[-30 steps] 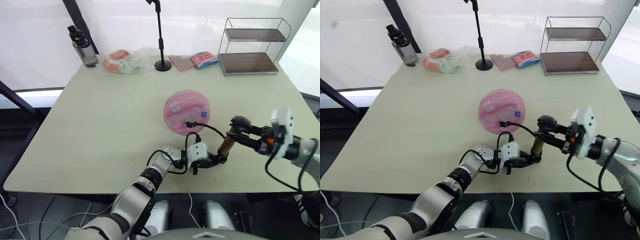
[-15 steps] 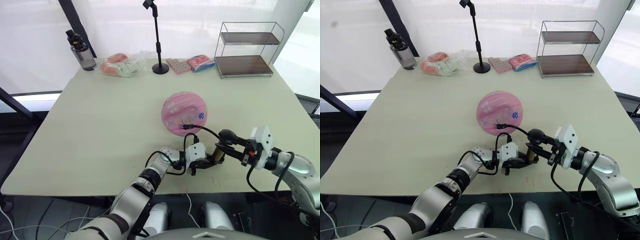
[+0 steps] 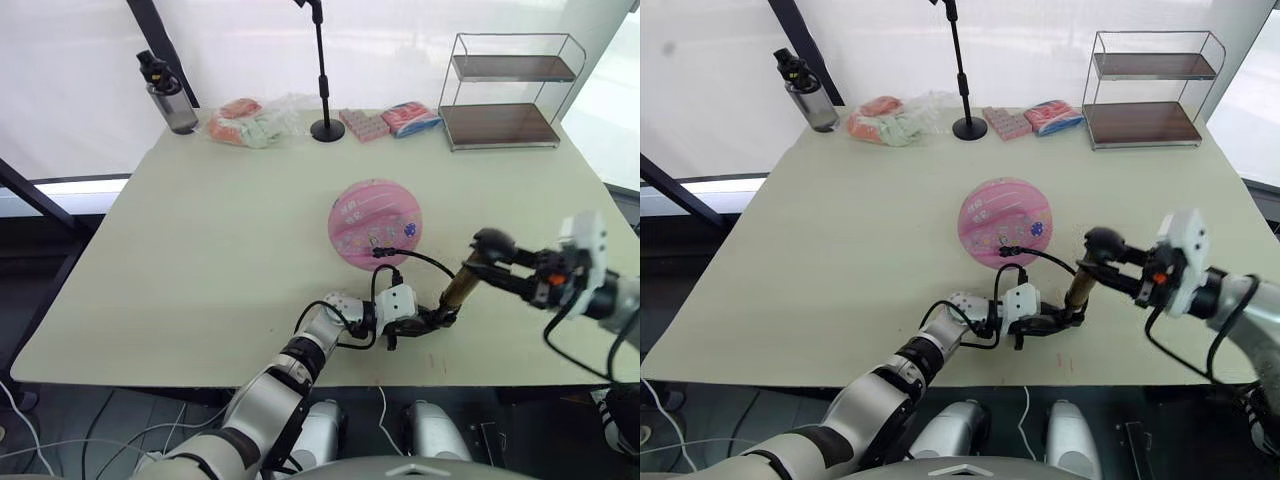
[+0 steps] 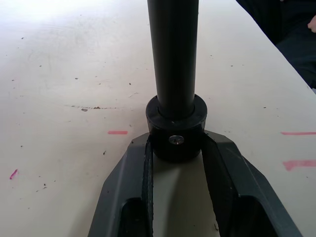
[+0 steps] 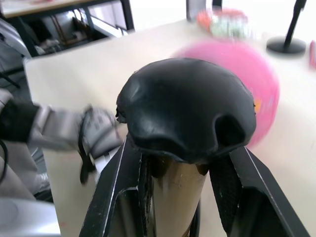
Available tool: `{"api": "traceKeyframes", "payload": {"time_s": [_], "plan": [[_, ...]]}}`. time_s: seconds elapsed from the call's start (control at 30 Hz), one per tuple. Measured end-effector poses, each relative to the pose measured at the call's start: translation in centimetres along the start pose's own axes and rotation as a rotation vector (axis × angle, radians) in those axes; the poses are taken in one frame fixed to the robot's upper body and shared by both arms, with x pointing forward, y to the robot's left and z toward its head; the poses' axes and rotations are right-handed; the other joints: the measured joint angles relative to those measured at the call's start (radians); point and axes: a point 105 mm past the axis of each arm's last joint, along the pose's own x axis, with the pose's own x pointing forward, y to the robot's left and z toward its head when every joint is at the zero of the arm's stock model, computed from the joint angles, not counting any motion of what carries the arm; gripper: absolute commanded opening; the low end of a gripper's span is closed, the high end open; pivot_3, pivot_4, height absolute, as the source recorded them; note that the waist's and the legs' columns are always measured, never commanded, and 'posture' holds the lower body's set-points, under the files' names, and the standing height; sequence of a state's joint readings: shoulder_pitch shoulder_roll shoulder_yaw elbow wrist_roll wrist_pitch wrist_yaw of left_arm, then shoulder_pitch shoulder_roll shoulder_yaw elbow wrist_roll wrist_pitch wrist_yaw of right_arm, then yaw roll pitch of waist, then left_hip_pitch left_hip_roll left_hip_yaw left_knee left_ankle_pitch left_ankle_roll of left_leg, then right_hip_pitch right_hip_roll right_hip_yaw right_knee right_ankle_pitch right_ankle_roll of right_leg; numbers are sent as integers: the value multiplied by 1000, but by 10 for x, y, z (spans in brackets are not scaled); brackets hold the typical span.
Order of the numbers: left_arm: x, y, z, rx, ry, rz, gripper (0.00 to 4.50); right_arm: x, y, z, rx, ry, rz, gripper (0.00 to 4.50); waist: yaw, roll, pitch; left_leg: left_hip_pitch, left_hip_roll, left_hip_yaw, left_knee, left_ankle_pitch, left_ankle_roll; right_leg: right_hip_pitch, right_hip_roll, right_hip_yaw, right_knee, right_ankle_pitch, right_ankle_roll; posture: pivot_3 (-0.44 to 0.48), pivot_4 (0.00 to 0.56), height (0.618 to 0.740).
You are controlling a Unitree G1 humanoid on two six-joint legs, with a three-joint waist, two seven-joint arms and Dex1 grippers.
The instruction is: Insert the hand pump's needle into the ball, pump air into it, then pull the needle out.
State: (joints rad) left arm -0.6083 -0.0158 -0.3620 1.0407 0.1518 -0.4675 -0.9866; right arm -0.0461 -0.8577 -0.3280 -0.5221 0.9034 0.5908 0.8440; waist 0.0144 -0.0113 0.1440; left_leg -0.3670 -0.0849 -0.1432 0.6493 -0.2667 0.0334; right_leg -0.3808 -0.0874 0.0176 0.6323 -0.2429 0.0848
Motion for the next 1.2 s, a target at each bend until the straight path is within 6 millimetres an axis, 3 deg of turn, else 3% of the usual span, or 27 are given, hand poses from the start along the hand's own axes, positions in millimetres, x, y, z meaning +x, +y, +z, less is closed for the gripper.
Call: {"api": "traceKeyframes", "payload": {"time_s": [0.27,0.37,0.63,0.9,1.2], "plan": [[2,0,3,-3,-13,2,1095,-8,-3,47,-50,-44,17,1080,2,1,1,-5,-1,0,1,0,0,-3,-1,-1,-1,1,-2,0,150,740],[2,1,5,0,-26,6,1095,-8,-5,52,-34,-41,14,1080,2,1,1,-17,-2,0,4,0,0,-15,-1,0,0,5,-4,0,150,740],[2,1,7,0,-31,7,1095,-9,-6,55,-4,-21,10,1080,3,1,1,-18,-2,0,3,0,0,-16,-2,0,0,5,-4,0,150,740],[0,2,3,6,-6,7,1095,-12,2,37,-35,-60,-28,1080,-3,0,-1,-13,-1,1,2,0,0,-13,-1,1,1,5,-4,0,150,740],[-1,1,-1,3,7,8,1095,0,13,-20,34,24,-15,1080,-4,0,-11,-11,0,1,2,0,0,-13,1,1,2,4,-4,0,150,740]]}}
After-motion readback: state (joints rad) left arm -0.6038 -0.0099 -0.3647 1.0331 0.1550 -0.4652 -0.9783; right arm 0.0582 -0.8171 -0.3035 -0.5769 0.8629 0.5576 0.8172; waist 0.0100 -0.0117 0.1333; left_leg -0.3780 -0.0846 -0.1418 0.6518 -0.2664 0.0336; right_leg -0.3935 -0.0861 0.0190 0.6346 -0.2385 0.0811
